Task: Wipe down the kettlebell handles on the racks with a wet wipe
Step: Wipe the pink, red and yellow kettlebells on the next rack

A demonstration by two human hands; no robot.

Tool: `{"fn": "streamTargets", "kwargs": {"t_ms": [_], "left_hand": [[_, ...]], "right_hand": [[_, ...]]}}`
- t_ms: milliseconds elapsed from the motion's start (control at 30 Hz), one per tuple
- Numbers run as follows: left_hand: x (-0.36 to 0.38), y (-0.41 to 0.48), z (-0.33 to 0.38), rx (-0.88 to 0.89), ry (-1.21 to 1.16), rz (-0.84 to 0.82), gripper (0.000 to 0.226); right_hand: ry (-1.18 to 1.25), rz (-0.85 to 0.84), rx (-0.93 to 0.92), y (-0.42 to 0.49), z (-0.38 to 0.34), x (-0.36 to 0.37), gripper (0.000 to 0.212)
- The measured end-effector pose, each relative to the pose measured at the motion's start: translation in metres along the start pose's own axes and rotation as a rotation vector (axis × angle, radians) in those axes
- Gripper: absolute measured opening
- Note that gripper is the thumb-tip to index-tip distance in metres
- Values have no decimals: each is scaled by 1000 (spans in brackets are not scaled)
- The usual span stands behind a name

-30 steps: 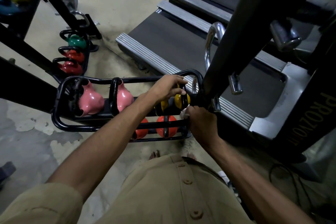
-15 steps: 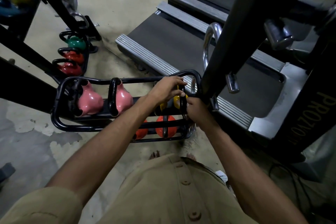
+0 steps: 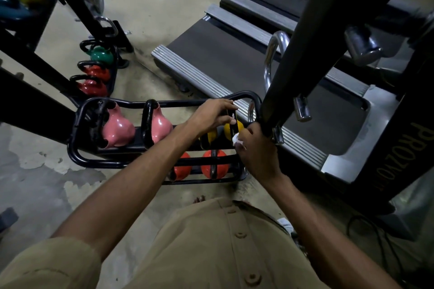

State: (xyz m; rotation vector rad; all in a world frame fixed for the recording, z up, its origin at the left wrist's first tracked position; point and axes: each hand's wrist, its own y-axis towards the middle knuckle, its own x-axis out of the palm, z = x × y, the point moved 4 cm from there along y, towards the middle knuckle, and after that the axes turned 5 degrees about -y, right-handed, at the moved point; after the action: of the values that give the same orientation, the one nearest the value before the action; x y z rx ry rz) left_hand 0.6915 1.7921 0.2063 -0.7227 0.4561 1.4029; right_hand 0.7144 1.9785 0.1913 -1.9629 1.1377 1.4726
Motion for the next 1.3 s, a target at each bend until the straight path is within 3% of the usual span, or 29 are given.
{"fn": "streamTargets", "kwargs": {"t_ms": [100, 233, 400, 533, 600, 800, 867, 967, 1100, 1300], "left_hand": [[3, 2, 7, 19, 41, 1, 49], [9, 5, 23, 44, 126, -14, 45], [11, 6, 28, 50, 143, -7, 41], [15, 6, 34, 70, 156, -28, 39], [14, 5, 36, 57, 157, -20, 39], [17, 6, 24, 18, 121, 0, 46], [18, 6, 23, 12, 77, 5, 50], [19, 1, 23, 26, 89, 18, 53], [22, -12, 25, -8, 47, 83, 54], [22, -76, 42, -87, -317, 335, 32]], "right_hand": [[-228, 61, -266, 6, -7, 1, 2], [-467, 21, -550, 9, -10, 7, 18], [-649, -116, -528, 18, -21, 6, 5], [-597, -250, -479, 28, -37, 10, 26], [-576, -247, -474, 31, -42, 5, 30], [-387, -196, -614, 13, -34, -16, 8], [-207, -200, -543, 3, -28, -26, 21], [45, -317, -278, -10, -12, -32, 29], [495, -305, 129, -24, 16, -23, 13], [942, -350, 417, -32, 20, -8, 14]]}}
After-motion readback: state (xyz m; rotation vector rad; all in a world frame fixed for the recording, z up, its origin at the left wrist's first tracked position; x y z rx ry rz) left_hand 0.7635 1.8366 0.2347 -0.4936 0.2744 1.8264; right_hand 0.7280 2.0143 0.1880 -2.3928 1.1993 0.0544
